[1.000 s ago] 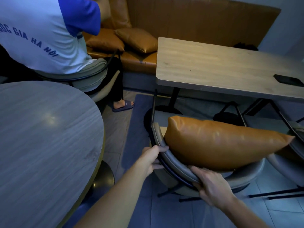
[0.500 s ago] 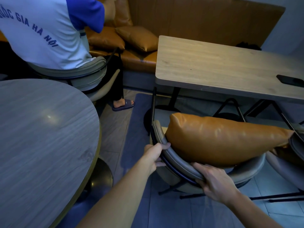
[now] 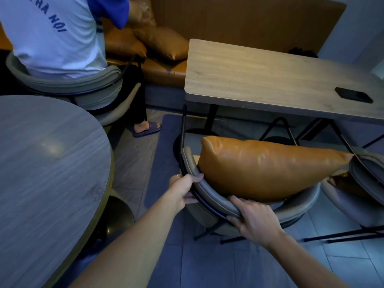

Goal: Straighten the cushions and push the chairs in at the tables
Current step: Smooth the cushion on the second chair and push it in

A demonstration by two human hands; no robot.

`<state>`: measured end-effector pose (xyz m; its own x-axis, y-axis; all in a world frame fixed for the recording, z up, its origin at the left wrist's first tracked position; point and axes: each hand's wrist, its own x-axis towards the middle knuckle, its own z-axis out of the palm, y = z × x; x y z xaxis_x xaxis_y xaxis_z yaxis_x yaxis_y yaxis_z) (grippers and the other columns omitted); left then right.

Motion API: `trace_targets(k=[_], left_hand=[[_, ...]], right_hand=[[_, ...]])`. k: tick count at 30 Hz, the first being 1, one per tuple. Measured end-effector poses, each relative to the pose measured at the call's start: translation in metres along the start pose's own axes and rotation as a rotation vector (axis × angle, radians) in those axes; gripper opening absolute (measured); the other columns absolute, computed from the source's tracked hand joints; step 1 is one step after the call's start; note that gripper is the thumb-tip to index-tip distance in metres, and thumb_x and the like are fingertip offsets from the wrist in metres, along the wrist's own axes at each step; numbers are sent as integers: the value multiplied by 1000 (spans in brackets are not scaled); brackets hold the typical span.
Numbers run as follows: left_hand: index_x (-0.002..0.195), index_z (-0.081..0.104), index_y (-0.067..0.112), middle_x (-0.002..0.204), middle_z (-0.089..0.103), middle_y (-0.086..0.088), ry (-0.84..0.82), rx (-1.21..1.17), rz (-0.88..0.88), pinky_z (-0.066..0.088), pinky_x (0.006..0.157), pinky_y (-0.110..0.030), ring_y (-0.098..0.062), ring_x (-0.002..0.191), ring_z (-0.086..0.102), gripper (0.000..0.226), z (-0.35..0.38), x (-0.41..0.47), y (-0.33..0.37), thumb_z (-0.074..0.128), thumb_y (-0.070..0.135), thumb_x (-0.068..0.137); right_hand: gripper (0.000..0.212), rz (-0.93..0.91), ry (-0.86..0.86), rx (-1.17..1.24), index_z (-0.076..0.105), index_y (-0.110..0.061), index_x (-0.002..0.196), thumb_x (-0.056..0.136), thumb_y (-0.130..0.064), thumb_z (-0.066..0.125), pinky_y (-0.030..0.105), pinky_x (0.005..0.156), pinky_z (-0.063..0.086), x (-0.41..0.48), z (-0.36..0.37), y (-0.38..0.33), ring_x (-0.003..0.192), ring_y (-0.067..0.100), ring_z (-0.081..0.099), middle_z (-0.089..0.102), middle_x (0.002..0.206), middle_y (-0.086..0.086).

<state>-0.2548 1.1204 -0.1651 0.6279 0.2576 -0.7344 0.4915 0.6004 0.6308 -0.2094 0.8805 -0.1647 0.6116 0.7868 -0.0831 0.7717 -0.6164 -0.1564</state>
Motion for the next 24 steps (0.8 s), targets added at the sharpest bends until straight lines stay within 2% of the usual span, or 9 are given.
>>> trace_targets(k=[7,16,21,24], left_hand=[[121,63,5,109,74,-18,8,9,19,64,66,-45,-34,94,73,51,1,-1,-1,87,17,78],[120,64,6,110,75,-18,24,17,22,63,81,-53,-36,98,73,51,1,1,-2,88,17,77],[121,63,4,106,75,-18,23,24,22,63,69,-45,-33,92,73,50,1,-2,0,86,17,79],[122,63,4,104,75,-18,29,35,26,64,73,-47,-34,94,74,51,2,-5,0,86,18,79]], right_hand=[[42,23,-6,-16,50,-32,130,95,-53,55,40,69,54,0,1,0,98,24,69,71,109,-6],[41,39,-7,-15,50,-31,131,95,-51,55,40,69,51,0,-1,-4,99,25,70,72,108,-5],[37,43,-7,-22,50,-30,127,95,-50,57,39,67,50,0,-1,-5,95,26,70,72,105,-4],[38,56,-10,-18,51,-29,128,96,-49,56,40,68,51,0,-2,-6,96,26,70,71,106,-4]])
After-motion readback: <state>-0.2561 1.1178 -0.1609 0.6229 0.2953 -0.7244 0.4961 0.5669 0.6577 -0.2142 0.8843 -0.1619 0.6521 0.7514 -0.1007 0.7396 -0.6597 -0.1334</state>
